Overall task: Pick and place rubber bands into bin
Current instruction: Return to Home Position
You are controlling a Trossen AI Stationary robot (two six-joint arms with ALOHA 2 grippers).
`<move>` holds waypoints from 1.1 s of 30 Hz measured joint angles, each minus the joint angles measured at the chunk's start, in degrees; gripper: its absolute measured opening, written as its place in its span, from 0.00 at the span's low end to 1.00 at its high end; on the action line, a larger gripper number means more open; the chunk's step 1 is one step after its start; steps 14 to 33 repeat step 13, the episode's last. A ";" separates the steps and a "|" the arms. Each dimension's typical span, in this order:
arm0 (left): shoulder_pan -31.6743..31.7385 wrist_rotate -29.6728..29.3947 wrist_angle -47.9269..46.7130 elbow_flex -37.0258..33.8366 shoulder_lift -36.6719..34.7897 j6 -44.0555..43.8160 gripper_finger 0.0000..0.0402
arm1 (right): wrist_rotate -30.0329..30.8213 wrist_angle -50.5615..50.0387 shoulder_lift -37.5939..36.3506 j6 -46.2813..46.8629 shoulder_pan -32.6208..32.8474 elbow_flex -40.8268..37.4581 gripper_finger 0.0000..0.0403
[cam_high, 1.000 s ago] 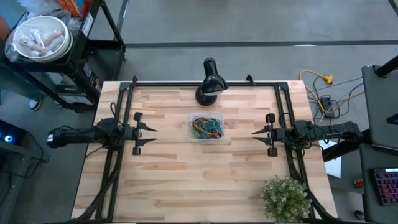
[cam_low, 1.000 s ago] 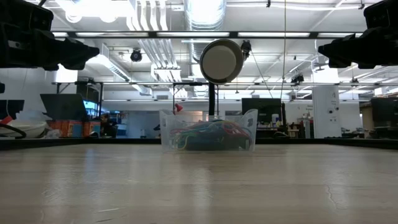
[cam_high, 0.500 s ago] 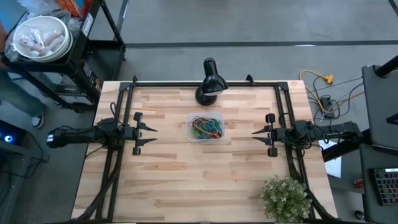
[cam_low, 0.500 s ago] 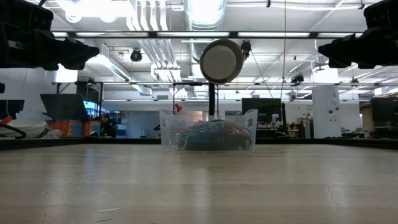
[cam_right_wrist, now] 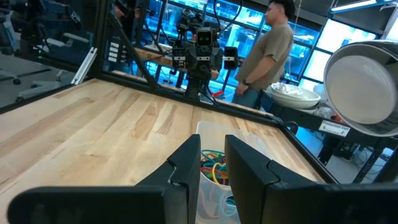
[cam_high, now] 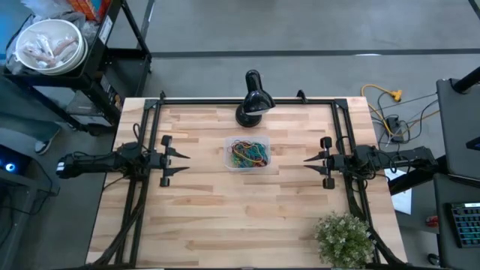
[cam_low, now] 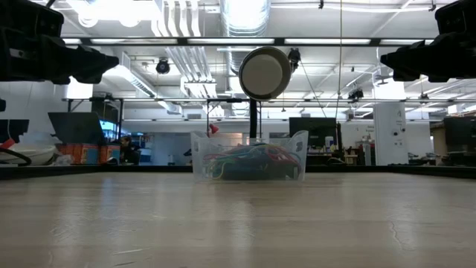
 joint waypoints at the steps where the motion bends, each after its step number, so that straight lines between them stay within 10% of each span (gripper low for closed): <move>1: 0.00 0.00 0.00 0.00 0.06 0.00 0.36 | 0.00 0.00 0.00 0.10 0.00 0.00 0.17; 33: 0.01 0.00 -0.01 0.00 0.28 0.02 0.36 | -0.01 0.00 0.02 0.01 0.00 0.00 0.17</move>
